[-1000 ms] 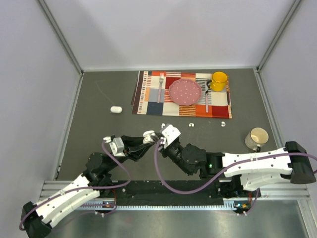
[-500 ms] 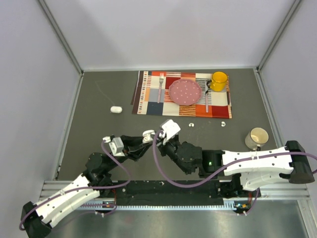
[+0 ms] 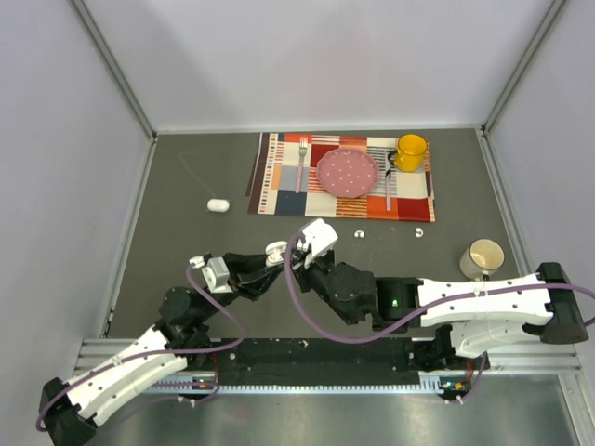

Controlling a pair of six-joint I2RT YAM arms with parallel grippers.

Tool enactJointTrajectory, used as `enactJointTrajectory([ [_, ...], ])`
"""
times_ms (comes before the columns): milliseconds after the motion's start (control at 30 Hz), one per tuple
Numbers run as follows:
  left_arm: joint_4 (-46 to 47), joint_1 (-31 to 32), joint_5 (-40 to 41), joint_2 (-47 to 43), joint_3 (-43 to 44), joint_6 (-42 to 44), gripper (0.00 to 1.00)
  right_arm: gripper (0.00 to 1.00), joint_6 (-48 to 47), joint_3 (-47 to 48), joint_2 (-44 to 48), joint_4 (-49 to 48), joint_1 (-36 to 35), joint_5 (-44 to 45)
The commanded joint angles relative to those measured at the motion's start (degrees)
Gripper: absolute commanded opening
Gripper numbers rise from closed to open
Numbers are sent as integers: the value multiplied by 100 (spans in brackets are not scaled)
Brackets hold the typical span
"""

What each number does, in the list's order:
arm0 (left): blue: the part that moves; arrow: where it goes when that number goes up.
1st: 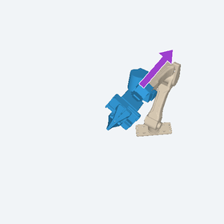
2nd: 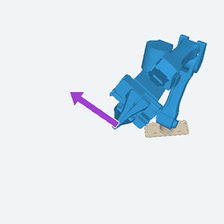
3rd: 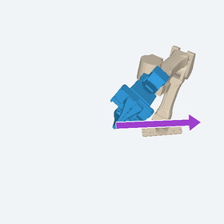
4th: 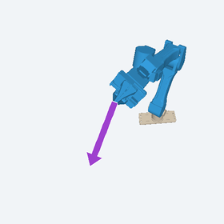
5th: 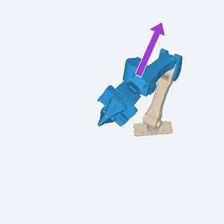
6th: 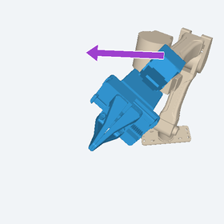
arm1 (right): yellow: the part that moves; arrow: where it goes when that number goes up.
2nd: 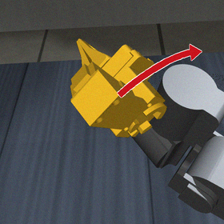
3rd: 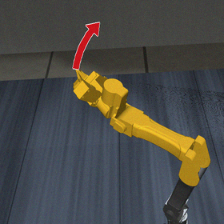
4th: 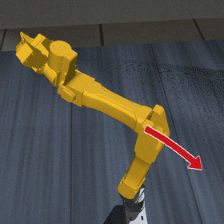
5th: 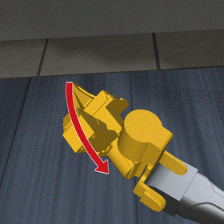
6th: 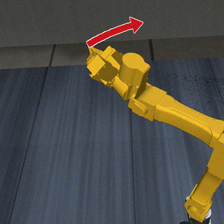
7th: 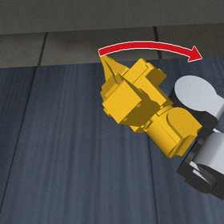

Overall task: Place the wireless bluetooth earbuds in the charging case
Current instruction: Insert the right earbud into the right side groove of the charging case, then adjust the right earbud in the right side groove of the charging case.

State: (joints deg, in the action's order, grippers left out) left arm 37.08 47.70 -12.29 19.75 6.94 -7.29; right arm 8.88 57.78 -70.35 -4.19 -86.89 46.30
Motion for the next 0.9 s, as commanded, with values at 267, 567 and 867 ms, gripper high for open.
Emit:
enactJointTrajectory([
  [267, 476, -33, 359, -50, 44, 87, 0, 52, 491, 410, 258, 287, -126, -175],
  [567, 432, -33, 315, -76, 44, 61, 0, 82, 1017, 6, 1451, -223, 128, -51],
  [867, 476, -33, 263, -68, 123, 61, 0, 82, 2785, -30, 1770, 954, 1384, -1482],
])
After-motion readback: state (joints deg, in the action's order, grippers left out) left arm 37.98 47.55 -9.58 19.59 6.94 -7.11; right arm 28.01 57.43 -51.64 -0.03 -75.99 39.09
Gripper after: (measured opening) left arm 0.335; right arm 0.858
